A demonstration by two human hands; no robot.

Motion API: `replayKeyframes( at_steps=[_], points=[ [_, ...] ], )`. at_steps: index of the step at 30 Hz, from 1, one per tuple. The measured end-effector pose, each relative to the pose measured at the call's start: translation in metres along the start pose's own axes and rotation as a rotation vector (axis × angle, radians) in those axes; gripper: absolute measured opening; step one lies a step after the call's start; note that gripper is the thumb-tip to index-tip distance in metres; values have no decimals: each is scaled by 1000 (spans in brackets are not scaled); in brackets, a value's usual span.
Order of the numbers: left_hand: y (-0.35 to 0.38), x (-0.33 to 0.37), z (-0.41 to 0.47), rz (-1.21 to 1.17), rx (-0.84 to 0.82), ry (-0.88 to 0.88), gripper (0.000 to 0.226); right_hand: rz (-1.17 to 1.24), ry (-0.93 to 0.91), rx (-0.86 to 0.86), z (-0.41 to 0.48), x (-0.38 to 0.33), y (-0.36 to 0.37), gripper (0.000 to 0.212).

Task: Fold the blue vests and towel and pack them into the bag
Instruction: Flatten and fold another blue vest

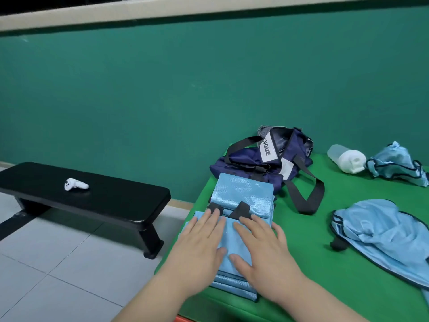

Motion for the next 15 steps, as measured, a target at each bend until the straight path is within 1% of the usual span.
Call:
replayKeyframes(
  at_steps=[4,6,7,8,10,15],
  points=[
    [2,-8,6,7,-41,-56,74,102,0,-129,1,6,8,81],
    [1,-12,8,-66,-78,-78,93,122,-9,-169,1,7,8,86],
    [3,-14,8,-103,-123,-93,104,129,-10,-178,2,9,8,87],
    [4,-17,8,-114,-146,-99,110,144,-7,-185,2,10,9,88],
    [2,-17,8,-100,-167,-97,111,181,4,-192,0,13,11,88],
    [4,-17,9,-139,-224,-126,106,292,28,-178,-3,18,16,88]
  ],
)
Point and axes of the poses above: each hand's wrist, its own z-axis towards the middle knuckle, its own y-axis out of the palm, x = y × z, the point moved 6 cm from there along z, towards the middle knuckle, and after that the axes turned 8 degrees about -y, right-handed, at the moved point
